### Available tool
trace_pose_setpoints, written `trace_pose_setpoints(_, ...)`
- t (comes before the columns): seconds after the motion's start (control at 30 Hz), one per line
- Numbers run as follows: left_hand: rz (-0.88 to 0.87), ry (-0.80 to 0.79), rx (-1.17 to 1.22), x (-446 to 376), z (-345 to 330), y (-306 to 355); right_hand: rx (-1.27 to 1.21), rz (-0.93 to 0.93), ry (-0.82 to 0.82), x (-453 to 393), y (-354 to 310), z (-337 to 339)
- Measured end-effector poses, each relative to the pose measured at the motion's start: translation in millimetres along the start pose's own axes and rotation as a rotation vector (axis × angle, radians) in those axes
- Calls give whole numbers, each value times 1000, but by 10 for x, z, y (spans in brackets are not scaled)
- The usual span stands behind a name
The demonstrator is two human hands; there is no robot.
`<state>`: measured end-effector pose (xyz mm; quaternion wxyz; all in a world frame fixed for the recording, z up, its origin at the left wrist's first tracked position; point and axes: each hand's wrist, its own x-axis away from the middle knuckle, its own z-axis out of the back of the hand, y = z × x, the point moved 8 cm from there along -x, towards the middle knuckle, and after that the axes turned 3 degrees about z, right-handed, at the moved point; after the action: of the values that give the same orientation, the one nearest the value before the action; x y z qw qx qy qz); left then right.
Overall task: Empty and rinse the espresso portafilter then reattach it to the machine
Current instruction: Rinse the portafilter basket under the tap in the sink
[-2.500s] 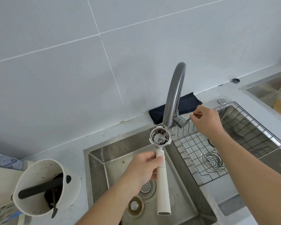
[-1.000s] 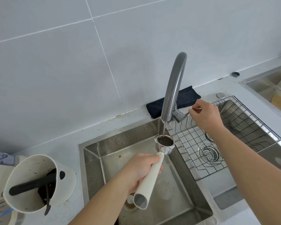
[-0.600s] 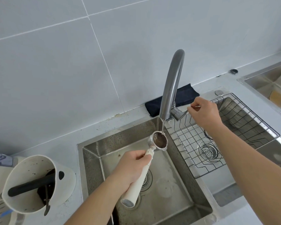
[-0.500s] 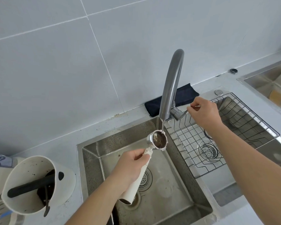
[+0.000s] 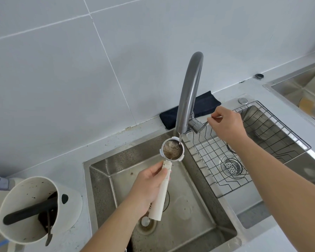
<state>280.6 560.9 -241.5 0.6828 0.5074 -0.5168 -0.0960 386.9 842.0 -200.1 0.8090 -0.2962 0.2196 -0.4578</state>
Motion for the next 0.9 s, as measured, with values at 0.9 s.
trace_pose_setpoints(0.9, 294, -80, 288, 6, -370, -69, -21, -13, -1, -4, 55, -28)
